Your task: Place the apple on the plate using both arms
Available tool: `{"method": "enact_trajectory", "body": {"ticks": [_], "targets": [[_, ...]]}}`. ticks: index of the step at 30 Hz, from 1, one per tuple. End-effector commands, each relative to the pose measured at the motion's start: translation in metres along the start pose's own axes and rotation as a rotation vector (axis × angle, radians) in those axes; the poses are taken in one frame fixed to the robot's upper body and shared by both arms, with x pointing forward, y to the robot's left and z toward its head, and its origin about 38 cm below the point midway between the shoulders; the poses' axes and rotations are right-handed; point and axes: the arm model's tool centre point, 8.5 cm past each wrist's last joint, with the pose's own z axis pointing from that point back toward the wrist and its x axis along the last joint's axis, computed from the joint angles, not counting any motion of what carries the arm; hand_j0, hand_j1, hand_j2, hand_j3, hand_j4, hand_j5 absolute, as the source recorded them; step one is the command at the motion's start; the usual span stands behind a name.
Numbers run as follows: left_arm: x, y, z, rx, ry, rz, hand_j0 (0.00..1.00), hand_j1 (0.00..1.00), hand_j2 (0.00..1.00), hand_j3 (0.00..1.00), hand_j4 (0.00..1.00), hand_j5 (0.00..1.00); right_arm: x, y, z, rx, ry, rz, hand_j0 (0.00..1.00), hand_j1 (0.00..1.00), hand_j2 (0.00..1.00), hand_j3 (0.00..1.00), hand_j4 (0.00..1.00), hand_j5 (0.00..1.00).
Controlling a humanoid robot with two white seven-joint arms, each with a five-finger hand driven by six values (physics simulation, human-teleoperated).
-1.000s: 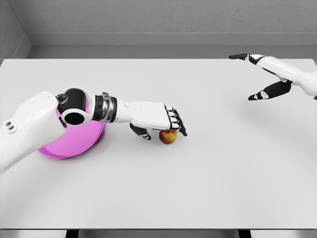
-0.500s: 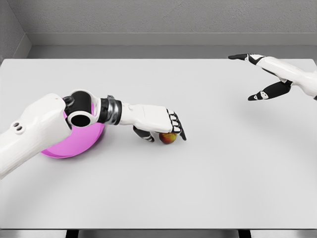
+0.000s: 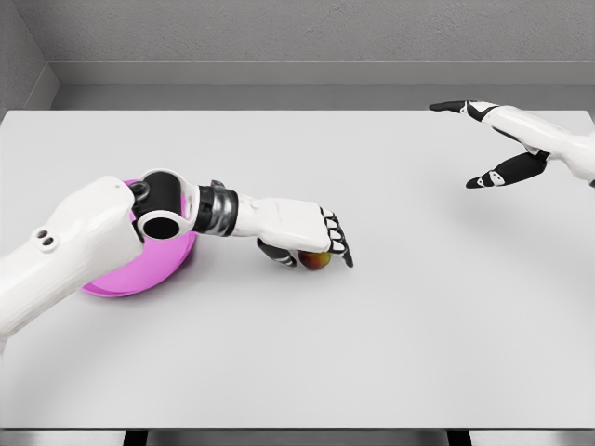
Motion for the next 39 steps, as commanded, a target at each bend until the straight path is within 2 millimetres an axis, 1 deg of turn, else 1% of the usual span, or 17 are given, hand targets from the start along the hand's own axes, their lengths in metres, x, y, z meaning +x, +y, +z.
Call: {"method": "enact_trajectory", "body": {"ticks": [1,2,4,10,14,15,16,24,27,29,30,33,36,39], "targets": [[-0.001,0.000,0.000,0.003,0.002,0.005,0.77,0.77,0.77,0.77,0.77,0.77,0.000,-0.001,0.001,-0.005,0.000,-0.005,1.00,1.00,1.00,1.00,1.00,1.00],[-0.001,0.000,0.000,0.002,0.003,0.006,0.73,0.73,0.73,0.73,0.73,0.73,0.000,-0.001,0.000,-0.005,-0.001,-0.006,1.00,1.00,1.00,1.00,1.00,1.00],[-0.001,0.000,0.000,0.000,0.003,0.006,0.71,0.71,0.71,0.71,0.71,0.71,0.000,-0.001,0.001,-0.005,0.000,-0.005,1.00,1.00,1.00,1.00,1.00,1.00],[-0.001,-0.001,0.001,0.001,0.004,0.007,0.72,0.72,0.72,0.72,0.72,0.72,0.000,-0.001,0.001,-0.005,0.001,-0.006,1.00,1.00,1.00,1.00,1.00,1.00],[-0.004,-0.005,0.001,-0.007,0.012,0.017,0.74,0.74,0.74,0.74,0.74,0.74,-0.001,-0.001,0.002,-0.007,0.003,-0.006,1.00,1.00,1.00,1.00,1.00,1.00],[-0.006,-0.010,0.000,-0.023,0.014,0.025,0.74,0.74,0.74,0.74,0.74,0.74,-0.001,-0.001,0.001,-0.005,0.003,-0.007,1.00,1.00,1.00,1.00,1.00,1.00],[-0.007,-0.011,0.000,-0.026,0.018,0.029,0.75,0.75,0.75,0.75,0.75,0.75,-0.001,-0.001,0.002,-0.007,0.003,-0.006,1.00,1.00,1.00,1.00,1.00,1.00],[-0.007,-0.012,0.000,-0.028,0.018,0.028,0.75,0.75,0.75,0.75,0.75,0.75,-0.001,-0.002,0.001,-0.007,0.002,-0.005,1.00,1.00,1.00,1.00,1.00,1.00],[-0.006,-0.012,-0.001,-0.031,0.019,0.021,0.70,0.70,0.70,0.70,0.70,0.70,-0.001,-0.001,0.002,-0.007,0.003,-0.006,1.00,1.00,1.00,1.00,1.00,1.00],[-0.006,-0.012,-0.001,-0.031,0.018,0.023,0.60,0.60,0.60,0.60,0.60,0.60,-0.001,-0.002,0.001,-0.007,0.002,-0.005,1.00,1.00,1.00,1.00,1.00,1.00],[-0.006,-0.012,-0.001,-0.031,0.019,0.021,0.52,0.52,0.52,0.52,0.52,0.52,-0.001,-0.001,0.002,-0.007,0.003,-0.006,1.00,1.00,1.00,1.00,1.00,1.00],[-0.006,-0.013,-0.001,-0.034,0.017,0.022,0.47,0.47,0.47,0.47,0.47,0.47,0.000,-0.002,0.001,-0.008,0.001,-0.006,1.00,1.00,1.00,1.00,1.00,1.00],[-0.006,-0.013,-0.001,-0.036,0.017,0.021,0.39,0.39,0.39,0.39,0.39,0.39,0.000,-0.002,0.001,-0.008,0.001,-0.006,1.00,1.00,1.00,1.00,1.00,1.00],[-0.007,-0.012,0.000,-0.034,0.019,0.021,0.36,0.36,0.36,0.36,0.36,0.36,-0.001,-0.001,0.001,-0.007,0.002,-0.007,1.00,1.00,1.00,1.00,1.00,1.00]]}}
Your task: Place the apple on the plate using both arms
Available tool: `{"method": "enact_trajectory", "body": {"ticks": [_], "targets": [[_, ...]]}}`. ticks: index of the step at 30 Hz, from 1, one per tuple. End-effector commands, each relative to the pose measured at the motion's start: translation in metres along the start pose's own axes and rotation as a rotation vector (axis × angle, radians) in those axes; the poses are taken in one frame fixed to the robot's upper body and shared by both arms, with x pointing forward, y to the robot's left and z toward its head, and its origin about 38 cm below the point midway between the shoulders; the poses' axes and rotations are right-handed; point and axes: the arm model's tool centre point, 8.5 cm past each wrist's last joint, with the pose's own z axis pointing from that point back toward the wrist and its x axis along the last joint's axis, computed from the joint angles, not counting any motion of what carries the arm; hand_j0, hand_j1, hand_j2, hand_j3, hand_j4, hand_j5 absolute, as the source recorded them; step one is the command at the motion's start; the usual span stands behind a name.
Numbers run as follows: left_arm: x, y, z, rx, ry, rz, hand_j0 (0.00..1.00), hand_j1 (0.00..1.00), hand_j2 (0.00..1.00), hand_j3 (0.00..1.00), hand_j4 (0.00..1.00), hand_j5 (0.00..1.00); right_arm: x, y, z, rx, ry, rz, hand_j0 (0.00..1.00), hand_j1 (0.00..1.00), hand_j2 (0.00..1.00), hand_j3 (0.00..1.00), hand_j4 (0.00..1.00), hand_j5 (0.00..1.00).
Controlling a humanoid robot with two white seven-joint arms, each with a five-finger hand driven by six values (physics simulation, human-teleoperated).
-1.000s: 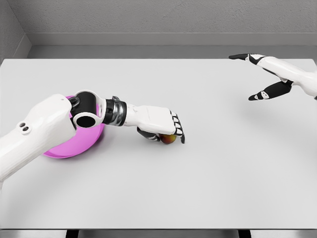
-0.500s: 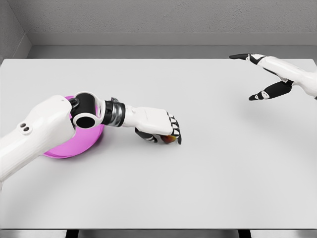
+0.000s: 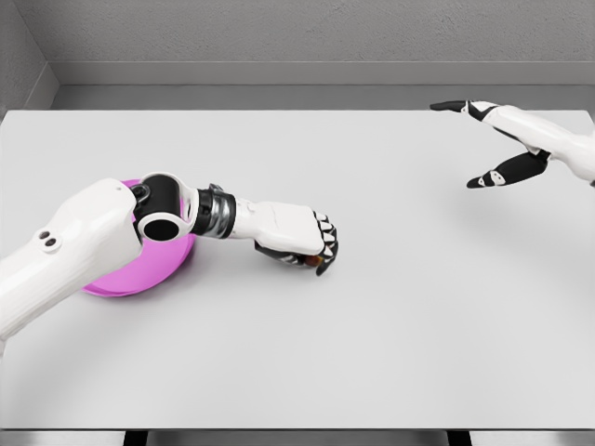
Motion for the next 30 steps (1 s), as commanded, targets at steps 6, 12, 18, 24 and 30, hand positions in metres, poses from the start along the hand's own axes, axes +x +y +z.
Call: {"method": "enact_trajectory", "body": {"ticks": [6,12,18,24,30], "targets": [[0.004,0.032,0.011,0.063,-0.025,-0.028,0.34,0.34,0.34,0.34,0.34,0.34,0.000,-0.002,0.000,-0.006,-0.002,-0.005,1.00,1.00,1.00,1.00,1.00,1.00],[-0.051,0.016,0.158,0.131,0.231,0.104,0.34,0.34,0.34,0.34,0.34,0.34,0.000,-0.001,0.001,-0.006,0.001,-0.007,1.00,1.00,1.00,1.00,1.00,1.00],[-0.060,-0.025,0.239,0.071,0.393,0.180,0.35,0.35,0.35,0.35,0.35,0.35,0.000,-0.001,0.000,-0.006,0.000,-0.006,1.00,1.00,1.00,1.00,1.00,1.00],[-0.057,-0.044,0.248,0.041,0.413,0.213,0.44,0.44,0.44,0.44,0.44,0.44,0.000,-0.001,0.001,-0.005,0.000,-0.007,1.00,1.00,1.00,1.00,1.00,1.00],[-0.060,-0.047,0.249,0.055,0.418,0.240,1.00,1.00,1.00,1.00,1.00,1.00,-0.001,0.000,0.001,-0.003,0.001,-0.009,1.00,1.00,1.00,1.00,1.00,1.00]]}}
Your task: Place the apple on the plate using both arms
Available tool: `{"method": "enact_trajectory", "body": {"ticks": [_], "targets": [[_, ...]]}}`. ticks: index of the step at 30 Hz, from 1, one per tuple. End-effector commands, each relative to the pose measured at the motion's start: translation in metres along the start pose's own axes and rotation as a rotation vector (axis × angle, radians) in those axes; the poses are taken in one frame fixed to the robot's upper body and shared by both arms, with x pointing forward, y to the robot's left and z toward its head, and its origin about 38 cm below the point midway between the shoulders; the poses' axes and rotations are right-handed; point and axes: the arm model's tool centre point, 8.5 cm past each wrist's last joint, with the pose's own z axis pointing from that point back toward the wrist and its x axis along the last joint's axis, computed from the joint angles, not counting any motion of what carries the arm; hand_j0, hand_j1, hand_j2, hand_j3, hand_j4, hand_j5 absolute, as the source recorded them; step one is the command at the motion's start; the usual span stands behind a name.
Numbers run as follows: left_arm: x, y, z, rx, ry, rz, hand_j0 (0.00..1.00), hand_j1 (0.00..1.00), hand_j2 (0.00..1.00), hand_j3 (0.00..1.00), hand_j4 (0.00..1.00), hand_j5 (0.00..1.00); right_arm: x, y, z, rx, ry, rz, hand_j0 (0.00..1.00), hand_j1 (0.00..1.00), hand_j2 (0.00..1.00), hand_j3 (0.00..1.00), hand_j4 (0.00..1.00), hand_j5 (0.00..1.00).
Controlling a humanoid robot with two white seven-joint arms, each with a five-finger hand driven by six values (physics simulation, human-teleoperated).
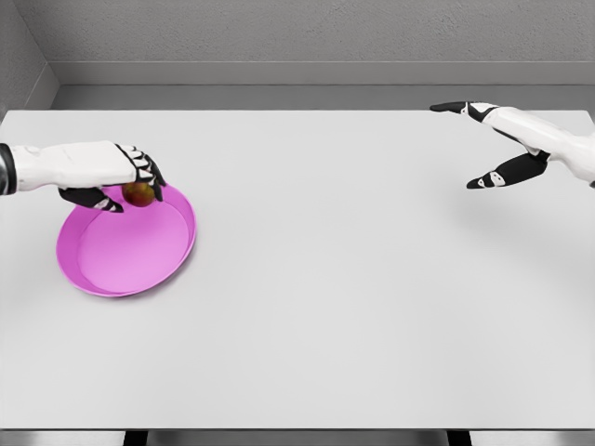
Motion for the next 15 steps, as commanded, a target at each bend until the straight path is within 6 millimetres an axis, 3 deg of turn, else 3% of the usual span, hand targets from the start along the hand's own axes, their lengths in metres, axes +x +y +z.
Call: {"method": "enact_trajectory", "body": {"ticks": [1,7,11,12,15], "targets": [[-0.002,0.000,0.002,0.009,0.004,0.018,1.00,1.00,1.00,1.00,1.00,1.00,0.000,-0.001,0.000,-0.005,-0.001,-0.006,1.00,1.00,1.00,1.00,1.00,1.00],[-0.001,0.003,-0.001,0.020,-0.005,0.021,1.00,1.00,1.00,1.00,1.00,1.00,0.000,0.000,0.001,-0.004,-0.001,-0.007,1.00,1.00,1.00,1.00,1.00,1.00],[0.019,0.024,-0.032,0.117,-0.120,0.087,1.00,1.00,1.00,1.00,1.00,1.00,0.000,0.000,0.001,-0.004,-0.001,-0.007,1.00,1.00,1.00,1.00,1.00,1.00],[0.000,0.040,-0.034,0.189,-0.076,0.122,1.00,1.00,1.00,1.00,1.00,1.00,0.000,0.000,0.001,-0.004,-0.001,-0.007,1.00,1.00,1.00,1.00,1.00,1.00],[-0.064,0.034,-0.037,0.276,0.092,0.306,1.00,1.00,1.00,1.00,1.00,1.00,0.000,0.000,0.001,-0.004,-0.001,-0.007,1.00,1.00,1.00,1.00,1.00,1.00]]}}
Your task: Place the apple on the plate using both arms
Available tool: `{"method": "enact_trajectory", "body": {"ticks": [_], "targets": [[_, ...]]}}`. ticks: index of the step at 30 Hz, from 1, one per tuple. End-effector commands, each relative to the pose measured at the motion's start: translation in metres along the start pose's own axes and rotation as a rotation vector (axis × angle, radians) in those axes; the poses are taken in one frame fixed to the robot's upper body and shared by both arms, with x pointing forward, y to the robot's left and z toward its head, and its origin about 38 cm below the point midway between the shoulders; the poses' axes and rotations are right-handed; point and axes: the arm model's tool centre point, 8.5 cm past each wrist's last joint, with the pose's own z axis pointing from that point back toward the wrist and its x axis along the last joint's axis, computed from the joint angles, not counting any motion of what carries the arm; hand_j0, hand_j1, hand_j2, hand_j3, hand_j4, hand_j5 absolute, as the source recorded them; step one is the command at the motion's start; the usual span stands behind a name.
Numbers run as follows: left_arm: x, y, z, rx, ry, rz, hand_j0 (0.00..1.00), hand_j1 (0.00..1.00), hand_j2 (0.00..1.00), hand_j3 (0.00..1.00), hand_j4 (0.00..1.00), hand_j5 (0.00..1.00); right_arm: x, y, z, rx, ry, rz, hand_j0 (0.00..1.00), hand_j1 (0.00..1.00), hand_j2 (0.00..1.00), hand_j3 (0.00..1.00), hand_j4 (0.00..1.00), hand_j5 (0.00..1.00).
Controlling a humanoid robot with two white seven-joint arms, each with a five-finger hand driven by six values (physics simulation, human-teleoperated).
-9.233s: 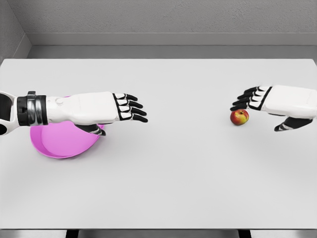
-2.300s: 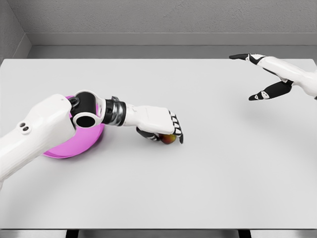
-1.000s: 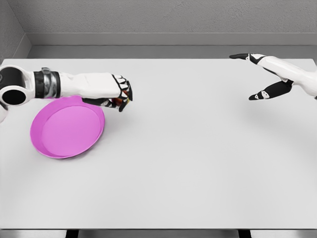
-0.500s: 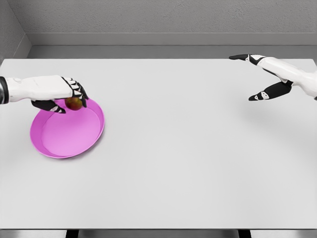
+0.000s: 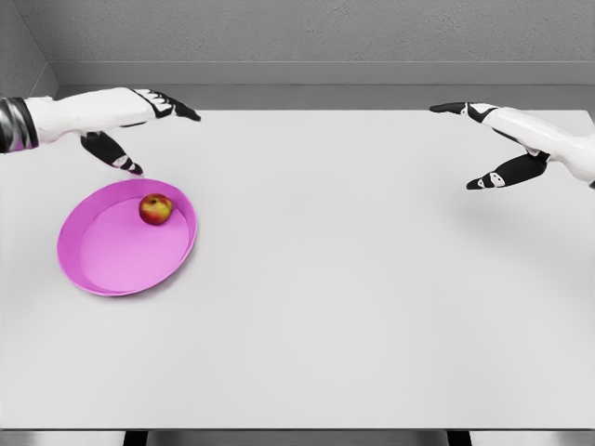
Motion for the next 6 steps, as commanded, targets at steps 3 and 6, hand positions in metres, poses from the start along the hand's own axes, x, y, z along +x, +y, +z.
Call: {"method": "enact_trajectory", "body": {"ticks": [3,6], "targets": [[-0.0445,-0.0163,-0.0055,0.053,0.126,0.164,1.00,1.00,1.00,1.00,1.00,1.00,0.0003,-0.0013,0.0007,-0.005,-0.001,-0.004,1.00,1.00,1.00,1.00,1.00,1.00],[-0.0441,-0.0170,-0.0064,0.050,0.126,0.162,1.00,1.00,1.00,1.00,1.00,1.00,0.0008,0.0003,0.0001,-0.002,-0.003,-0.005,1.00,1.00,1.00,1.00,1.00,1.00]]}}
